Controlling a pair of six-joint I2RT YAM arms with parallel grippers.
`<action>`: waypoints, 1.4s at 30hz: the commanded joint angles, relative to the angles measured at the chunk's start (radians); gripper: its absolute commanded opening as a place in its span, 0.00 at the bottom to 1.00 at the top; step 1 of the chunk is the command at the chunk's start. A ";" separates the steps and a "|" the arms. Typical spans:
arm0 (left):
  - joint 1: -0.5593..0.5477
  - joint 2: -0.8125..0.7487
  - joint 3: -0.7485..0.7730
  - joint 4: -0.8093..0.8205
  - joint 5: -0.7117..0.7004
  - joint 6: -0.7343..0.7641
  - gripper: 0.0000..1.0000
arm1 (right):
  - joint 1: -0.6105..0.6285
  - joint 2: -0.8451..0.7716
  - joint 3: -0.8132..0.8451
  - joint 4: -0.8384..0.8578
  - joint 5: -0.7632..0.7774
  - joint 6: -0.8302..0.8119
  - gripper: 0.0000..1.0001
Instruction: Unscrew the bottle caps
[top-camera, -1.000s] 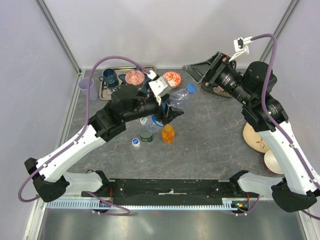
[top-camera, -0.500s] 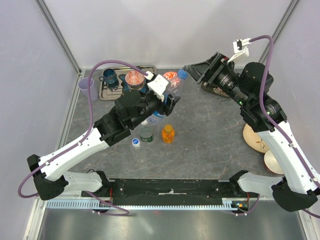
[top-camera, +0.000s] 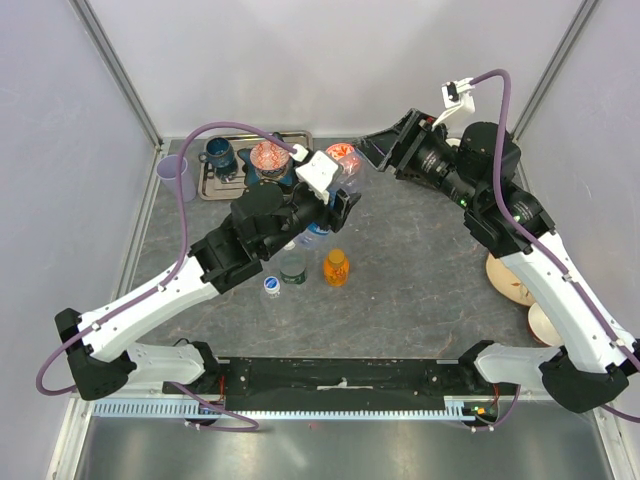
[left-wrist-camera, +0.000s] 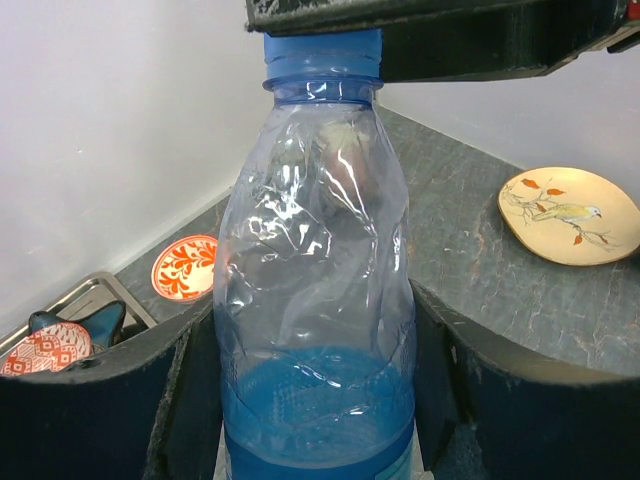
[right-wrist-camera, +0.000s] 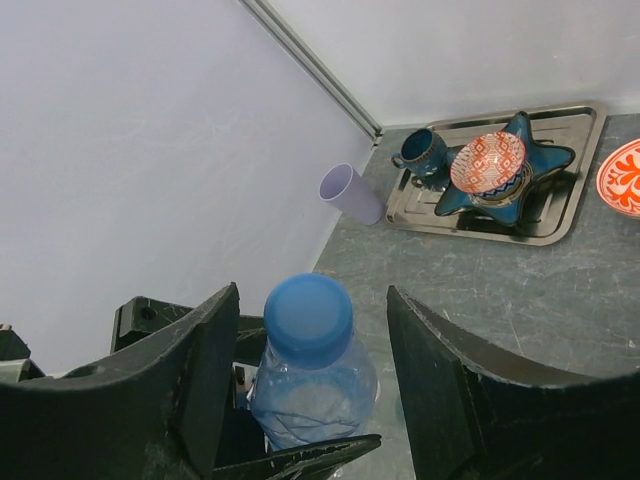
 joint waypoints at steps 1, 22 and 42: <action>-0.008 -0.029 -0.012 0.054 -0.019 0.039 0.37 | 0.007 -0.005 0.011 0.025 0.032 -0.022 0.67; -0.007 -0.040 -0.027 0.051 -0.022 0.039 0.37 | 0.013 -0.011 -0.032 0.034 0.044 -0.032 0.49; 0.008 -0.057 0.039 -0.050 0.358 -0.065 0.34 | 0.019 -0.040 -0.081 0.040 -0.223 -0.170 0.00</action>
